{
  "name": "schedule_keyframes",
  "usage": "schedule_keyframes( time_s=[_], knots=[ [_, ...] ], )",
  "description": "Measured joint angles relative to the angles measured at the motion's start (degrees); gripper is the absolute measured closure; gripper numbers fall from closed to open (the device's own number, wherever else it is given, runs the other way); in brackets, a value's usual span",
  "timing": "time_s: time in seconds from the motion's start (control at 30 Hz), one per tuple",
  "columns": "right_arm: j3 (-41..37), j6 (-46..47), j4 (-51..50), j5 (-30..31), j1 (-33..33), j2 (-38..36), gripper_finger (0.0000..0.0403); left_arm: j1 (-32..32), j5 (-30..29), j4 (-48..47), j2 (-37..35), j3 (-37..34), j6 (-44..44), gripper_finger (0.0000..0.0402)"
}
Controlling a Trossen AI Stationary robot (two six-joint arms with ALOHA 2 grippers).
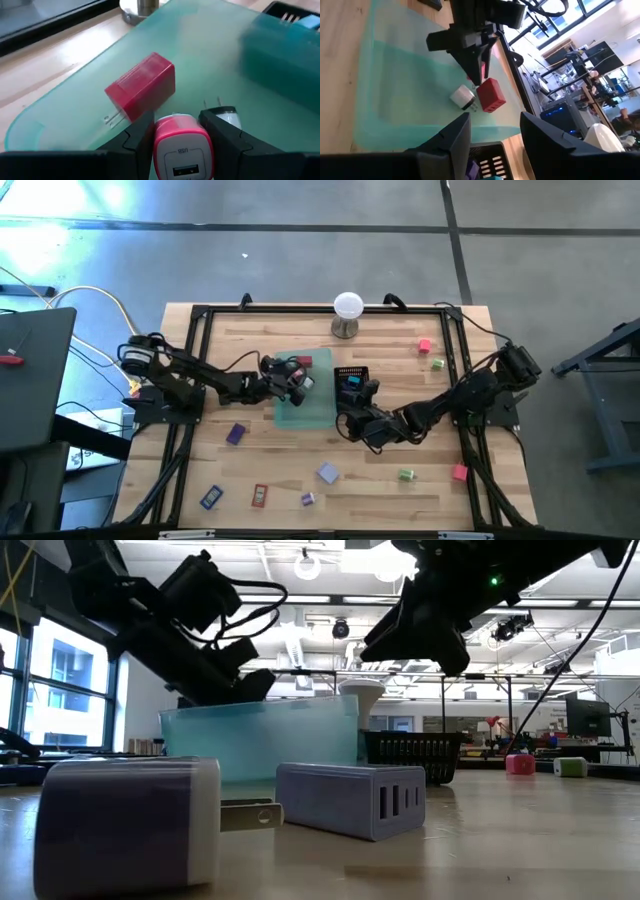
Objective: Pick & Place Office items
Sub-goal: Put the pink and white charger adapter into the blue bin
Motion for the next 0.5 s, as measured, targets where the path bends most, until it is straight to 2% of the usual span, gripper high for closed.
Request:
schedule_keyframes(
  time_s=[0.27,0.5],
  knots=[
    [0.0,-0.24,-0.14,-0.29,-0.31,0.0,0.0243,-0.02,1.51,1.33,0.19,-0.15,1.09,0.0264],
    [0.0,-0.2,-0.17,-0.81,-0.72,0.0,0.0243,-0.31,1.54,3.25,0.19,-0.13,8.71,0.0264]
  ],
)
